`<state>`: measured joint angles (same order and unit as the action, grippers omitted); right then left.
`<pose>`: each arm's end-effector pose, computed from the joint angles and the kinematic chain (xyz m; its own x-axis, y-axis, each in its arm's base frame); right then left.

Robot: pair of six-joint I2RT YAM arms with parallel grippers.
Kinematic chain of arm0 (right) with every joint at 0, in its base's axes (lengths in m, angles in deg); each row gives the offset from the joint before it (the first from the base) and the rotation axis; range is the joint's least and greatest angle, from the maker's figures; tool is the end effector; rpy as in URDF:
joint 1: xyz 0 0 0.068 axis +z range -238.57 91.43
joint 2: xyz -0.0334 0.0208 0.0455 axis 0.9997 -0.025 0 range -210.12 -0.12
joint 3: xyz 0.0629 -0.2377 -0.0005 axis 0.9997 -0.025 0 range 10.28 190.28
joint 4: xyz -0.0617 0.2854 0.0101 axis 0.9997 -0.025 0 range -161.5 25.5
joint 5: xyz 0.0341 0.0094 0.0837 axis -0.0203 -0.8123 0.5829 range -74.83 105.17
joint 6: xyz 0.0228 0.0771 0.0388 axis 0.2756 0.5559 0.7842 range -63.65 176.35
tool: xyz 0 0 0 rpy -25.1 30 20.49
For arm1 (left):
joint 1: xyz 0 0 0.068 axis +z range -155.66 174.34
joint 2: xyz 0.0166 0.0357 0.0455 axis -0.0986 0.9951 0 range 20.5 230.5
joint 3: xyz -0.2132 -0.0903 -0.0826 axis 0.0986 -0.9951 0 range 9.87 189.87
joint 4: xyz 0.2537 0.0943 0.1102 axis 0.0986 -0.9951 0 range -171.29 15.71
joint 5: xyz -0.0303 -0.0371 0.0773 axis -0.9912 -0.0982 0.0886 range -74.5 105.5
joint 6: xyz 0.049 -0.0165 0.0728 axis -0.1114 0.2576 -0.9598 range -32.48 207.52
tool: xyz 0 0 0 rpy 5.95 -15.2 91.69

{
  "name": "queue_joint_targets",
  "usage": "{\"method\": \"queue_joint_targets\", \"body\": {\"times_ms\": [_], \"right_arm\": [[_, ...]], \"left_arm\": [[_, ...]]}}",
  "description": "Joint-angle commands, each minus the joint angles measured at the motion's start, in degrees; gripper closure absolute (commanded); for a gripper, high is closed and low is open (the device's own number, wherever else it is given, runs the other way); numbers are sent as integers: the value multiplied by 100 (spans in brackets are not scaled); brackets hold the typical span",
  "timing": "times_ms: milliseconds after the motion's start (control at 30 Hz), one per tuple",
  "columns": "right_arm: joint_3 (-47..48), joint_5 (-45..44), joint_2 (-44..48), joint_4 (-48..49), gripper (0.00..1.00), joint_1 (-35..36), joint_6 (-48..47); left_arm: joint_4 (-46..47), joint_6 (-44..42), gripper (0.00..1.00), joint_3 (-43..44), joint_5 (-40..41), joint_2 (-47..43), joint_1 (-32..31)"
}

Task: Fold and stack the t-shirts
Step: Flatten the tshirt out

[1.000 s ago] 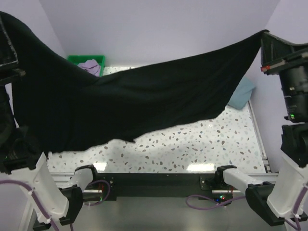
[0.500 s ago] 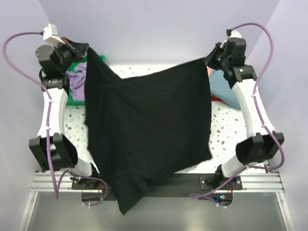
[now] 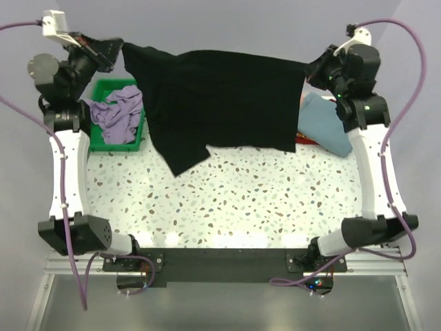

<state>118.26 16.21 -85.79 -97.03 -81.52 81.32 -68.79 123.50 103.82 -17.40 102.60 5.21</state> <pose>0.3841 0.0489 0.4825 -0.2189 0.3983 -0.8908 -0.0529 0.9067 0.4184 0.3827 0.0294 0.5050 0.0307 -0.4963 -0.8676 0.4559 0.7794 -0.4298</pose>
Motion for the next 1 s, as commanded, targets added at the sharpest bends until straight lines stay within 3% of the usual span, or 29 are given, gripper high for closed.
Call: {"method": "queue_joint_targets", "body": {"times_ms": [0,233,433,533,700,900,967], "right_arm": [[451,37,839,388,100,-19,-203],[1066,186,1517,485,100,-19,-589],[2146,63,1614,230,100,-19,-774],[2358,37,1650,317,100,-19,-774],[2333,10,1606,511,100,-19,-757],[1368,-296,1124,722,100,-28,-871],[639,-490,948,967,100,-37,-932]], "left_arm": [[654,57,100,729,-32,-739,55],[373,66,100,2256,179,-1170,73],[267,40,100,3557,469,-1153,73],[486,119,100,3832,557,-1153,73],[970,259,100,3500,680,-1241,73],[2217,1093,100,1386,294,-952,73],[2771,1400,100,882,-47,-496,55]]}}
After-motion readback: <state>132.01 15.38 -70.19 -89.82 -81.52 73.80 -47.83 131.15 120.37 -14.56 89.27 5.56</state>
